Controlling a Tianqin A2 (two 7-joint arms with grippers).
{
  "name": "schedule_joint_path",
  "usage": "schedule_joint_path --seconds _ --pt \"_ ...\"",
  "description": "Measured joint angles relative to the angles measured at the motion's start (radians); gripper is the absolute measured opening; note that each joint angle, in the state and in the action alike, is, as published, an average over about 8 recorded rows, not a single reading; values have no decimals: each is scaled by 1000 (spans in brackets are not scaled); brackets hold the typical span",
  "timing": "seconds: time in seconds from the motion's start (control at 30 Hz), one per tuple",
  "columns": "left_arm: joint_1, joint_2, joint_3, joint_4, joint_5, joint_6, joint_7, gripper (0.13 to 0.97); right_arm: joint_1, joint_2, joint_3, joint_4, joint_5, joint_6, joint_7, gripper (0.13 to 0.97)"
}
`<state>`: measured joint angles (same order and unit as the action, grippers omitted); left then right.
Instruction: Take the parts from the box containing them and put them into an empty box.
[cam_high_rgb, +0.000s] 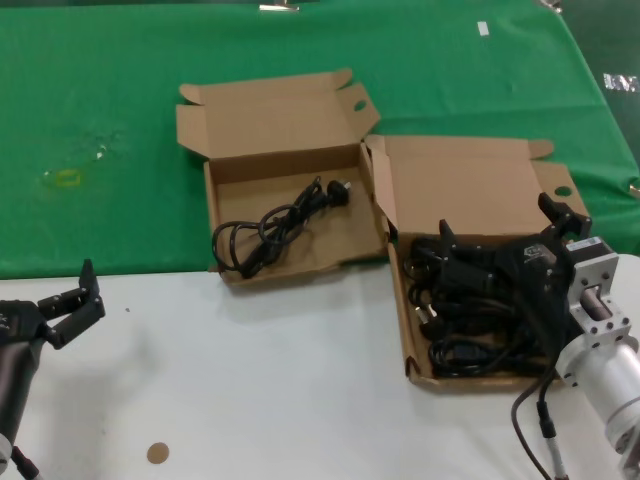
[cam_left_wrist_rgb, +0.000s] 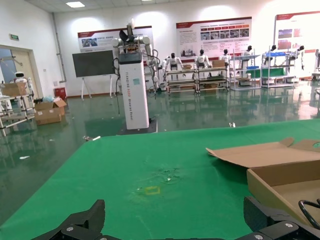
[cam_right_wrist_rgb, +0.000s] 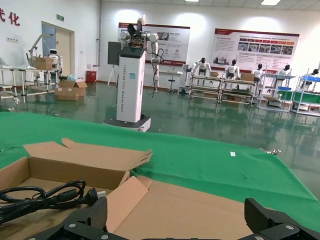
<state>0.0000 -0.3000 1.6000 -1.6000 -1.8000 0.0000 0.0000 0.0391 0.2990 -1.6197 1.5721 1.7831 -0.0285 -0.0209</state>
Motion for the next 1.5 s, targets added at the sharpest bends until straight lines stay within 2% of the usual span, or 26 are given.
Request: schedule_joint_path --seconds 1.5 --pt "0 0 0 0 0 0 0 966 0 0 0 0 0 0 0 966"
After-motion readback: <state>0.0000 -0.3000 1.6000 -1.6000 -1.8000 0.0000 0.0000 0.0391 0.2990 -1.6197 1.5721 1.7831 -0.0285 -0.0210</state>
